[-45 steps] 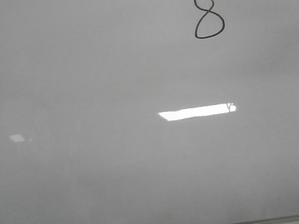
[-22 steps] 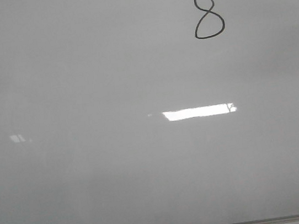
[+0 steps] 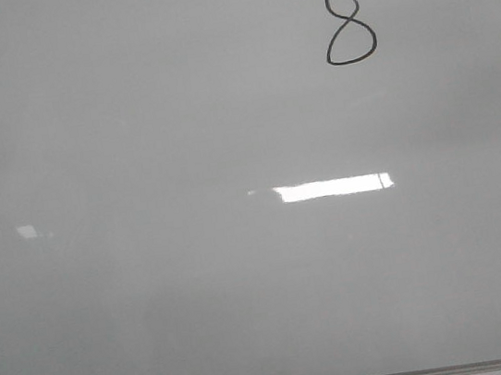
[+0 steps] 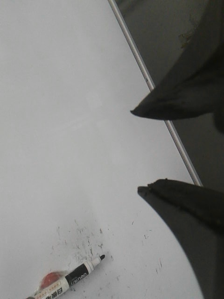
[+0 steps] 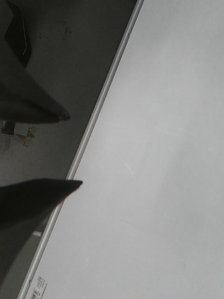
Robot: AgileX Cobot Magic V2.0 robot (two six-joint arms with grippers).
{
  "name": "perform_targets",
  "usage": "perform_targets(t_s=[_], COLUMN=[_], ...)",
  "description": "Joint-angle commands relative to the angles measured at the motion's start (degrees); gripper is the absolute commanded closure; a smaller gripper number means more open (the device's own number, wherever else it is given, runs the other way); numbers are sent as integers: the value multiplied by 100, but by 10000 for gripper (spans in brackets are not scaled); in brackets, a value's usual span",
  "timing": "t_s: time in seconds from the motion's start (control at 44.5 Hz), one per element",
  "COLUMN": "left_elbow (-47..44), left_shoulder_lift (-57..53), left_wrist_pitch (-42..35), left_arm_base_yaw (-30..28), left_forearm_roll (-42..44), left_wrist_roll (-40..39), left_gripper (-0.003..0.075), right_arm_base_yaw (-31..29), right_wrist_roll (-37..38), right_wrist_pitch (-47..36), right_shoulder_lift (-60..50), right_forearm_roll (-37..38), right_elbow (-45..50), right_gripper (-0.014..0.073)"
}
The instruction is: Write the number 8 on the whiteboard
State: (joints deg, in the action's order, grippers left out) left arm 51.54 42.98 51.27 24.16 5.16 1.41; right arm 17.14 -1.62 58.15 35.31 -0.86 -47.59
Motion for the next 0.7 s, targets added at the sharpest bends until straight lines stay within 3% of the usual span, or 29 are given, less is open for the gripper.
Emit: perform_targets(t_s=[0.0, 0.112, 0.202, 0.673], left_elbow=[138, 138, 138, 138], left_shoulder_lift=[-22, -22, -22, -22], left_wrist_pitch=[-420, -455, -511, -555], left_arm_base_yaw=[50, 50, 50, 50], left_forearm_roll=[-13, -13, -13, -13], left_wrist_roll=[8, 8, 8, 8], left_gripper=[525, 645, 720, 739], right_arm_base_yaw=[-35, -35, -35, -35], right_wrist_roll=[-18, -18, -18, -18], right_wrist_pitch=[-381, -381, -381, -354], right_shoulder_lift=[1, 1, 1, 1], right_forearm_roll=[-29, -29, -29, -29], right_elbow=[-133, -133, -133, -133], right_gripper=[446, 621, 713, 711])
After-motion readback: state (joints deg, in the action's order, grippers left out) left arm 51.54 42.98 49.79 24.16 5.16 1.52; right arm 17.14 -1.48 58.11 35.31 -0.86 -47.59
